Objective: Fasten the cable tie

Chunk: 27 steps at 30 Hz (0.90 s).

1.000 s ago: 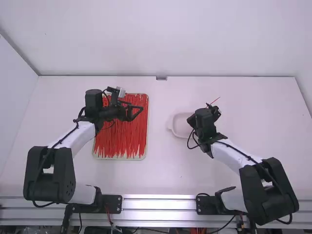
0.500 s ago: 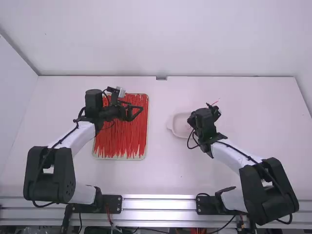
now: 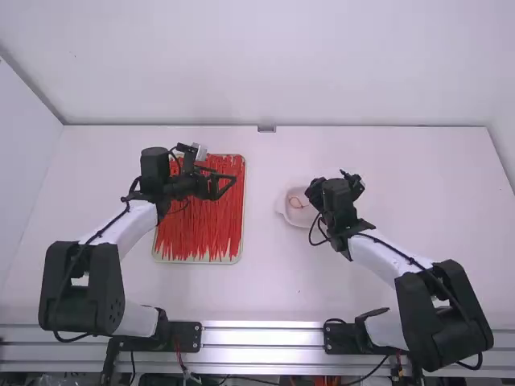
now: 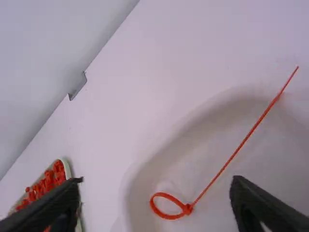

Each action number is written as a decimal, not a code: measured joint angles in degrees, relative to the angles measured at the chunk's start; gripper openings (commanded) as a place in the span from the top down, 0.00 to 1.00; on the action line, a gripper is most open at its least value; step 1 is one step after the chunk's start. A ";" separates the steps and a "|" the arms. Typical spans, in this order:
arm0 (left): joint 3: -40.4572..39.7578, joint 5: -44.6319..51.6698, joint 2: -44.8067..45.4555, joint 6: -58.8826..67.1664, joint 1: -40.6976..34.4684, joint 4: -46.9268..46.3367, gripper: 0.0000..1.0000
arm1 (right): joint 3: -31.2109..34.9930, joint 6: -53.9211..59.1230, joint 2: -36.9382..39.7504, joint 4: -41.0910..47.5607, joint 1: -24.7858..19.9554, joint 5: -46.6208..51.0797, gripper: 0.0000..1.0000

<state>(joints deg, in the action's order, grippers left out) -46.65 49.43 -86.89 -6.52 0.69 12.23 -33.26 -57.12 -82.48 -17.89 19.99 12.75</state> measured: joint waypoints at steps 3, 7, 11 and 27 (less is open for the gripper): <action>0.00 0.00 0.00 0.00 0.02 0.02 0.01 | 0.00 -0.09 0.00 0.00 -0.02 0.02 0.01; 0.00 0.00 0.00 0.00 0.02 0.02 0.01 | 0.00 -1.49 0.00 0.04 -0.02 -0.04 0.01; 0.00 0.00 0.00 0.00 0.02 0.02 0.01 | 0.00 -2.93 0.00 0.02 -0.02 -0.90 0.01; -6.99 -2.71 2.40 5.86 4.70 -25.66 0.01 | -0.02 31.39 4.33 3.02 -4.13 -28.37 0.01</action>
<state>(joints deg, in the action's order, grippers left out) -53.65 46.72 -84.49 -0.67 5.39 -13.43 -33.28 -25.74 -78.15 -14.87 15.86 -15.62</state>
